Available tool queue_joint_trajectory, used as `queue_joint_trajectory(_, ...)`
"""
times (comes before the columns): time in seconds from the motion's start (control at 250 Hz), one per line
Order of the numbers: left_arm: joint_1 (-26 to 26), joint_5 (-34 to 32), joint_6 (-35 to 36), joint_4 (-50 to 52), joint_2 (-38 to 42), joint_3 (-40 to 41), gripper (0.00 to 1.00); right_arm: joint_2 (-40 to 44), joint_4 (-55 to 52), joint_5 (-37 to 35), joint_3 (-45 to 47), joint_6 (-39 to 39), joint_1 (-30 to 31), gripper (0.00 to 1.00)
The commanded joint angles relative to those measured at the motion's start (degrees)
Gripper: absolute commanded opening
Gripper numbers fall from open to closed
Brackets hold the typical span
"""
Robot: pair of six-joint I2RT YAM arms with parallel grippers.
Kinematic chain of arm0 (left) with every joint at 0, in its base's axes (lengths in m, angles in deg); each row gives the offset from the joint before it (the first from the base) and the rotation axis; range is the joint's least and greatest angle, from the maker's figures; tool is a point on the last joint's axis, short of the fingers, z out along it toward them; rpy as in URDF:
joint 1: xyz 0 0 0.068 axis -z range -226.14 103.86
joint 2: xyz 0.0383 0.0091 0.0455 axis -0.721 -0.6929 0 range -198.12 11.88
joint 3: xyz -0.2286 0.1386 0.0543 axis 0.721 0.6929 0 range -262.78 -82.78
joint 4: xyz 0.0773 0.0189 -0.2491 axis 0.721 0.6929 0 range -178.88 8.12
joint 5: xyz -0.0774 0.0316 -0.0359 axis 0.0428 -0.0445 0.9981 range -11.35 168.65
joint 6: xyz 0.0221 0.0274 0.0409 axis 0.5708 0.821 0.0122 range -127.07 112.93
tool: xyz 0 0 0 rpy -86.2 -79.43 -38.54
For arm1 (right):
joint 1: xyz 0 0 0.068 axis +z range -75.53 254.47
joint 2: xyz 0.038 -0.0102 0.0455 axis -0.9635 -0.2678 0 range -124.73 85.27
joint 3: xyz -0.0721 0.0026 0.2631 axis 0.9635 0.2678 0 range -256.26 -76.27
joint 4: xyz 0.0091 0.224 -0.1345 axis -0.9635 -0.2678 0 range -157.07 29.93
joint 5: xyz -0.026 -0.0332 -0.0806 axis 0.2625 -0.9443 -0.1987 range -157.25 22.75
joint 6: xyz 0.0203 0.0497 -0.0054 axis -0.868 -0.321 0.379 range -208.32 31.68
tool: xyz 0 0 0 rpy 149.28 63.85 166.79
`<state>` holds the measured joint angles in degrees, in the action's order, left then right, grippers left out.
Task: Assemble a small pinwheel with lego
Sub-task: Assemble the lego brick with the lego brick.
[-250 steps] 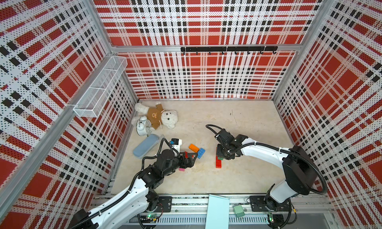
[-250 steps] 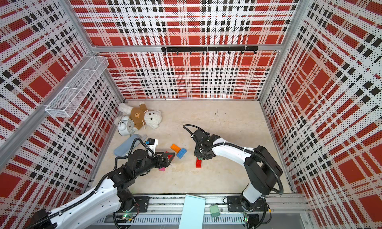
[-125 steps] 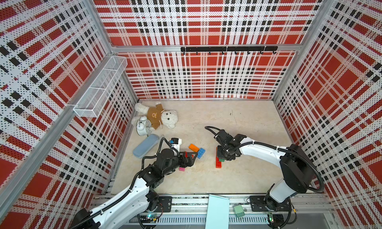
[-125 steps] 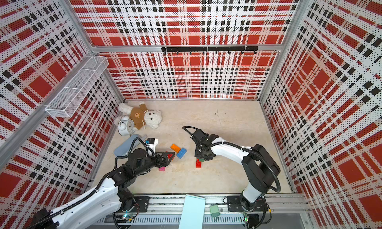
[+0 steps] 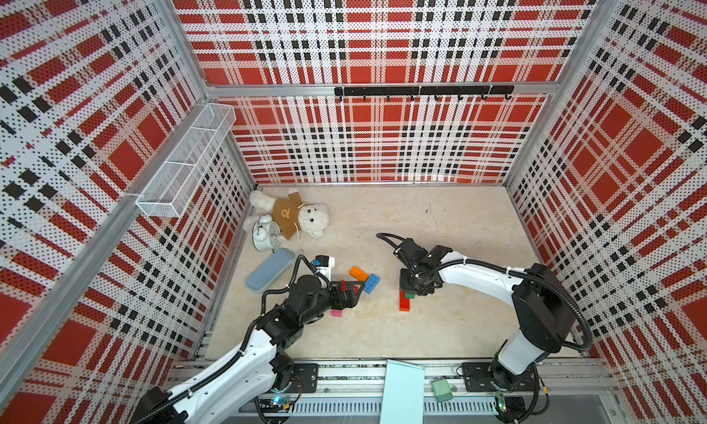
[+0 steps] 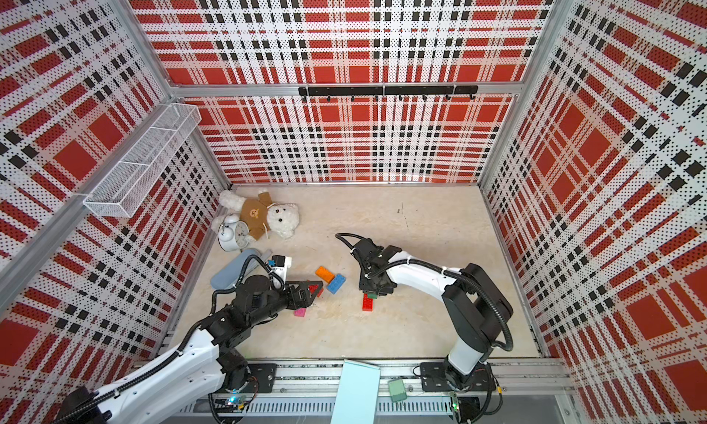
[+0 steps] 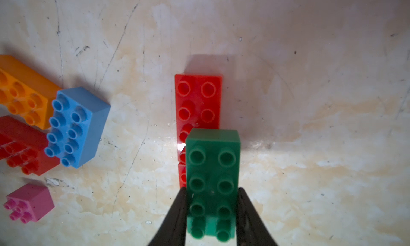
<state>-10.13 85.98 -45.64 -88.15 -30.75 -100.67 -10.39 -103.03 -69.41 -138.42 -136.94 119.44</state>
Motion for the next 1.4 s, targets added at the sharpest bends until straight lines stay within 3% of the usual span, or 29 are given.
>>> queue_joint_trajectory(0.0,-0.63,0.28,-0.19,-1.00,0.62,0.62,0.99,-0.76,-0.11,-0.36,-0.57,0.36,-0.13,0.04)
queue_joint_trajectory(0.956,-2.91,1.46,-0.94,-1.96,0.62,1.94,0.99,-1.39,-3.32,-1.83,-0.55,1.63,-0.94,0.04)
queue_joint_trajectory(1.397,-3.54,1.90,-1.33,-2.14,0.31,1.72,0.99,-4.14,-1.96,1.00,0.00,2.80,-1.04,0.04)
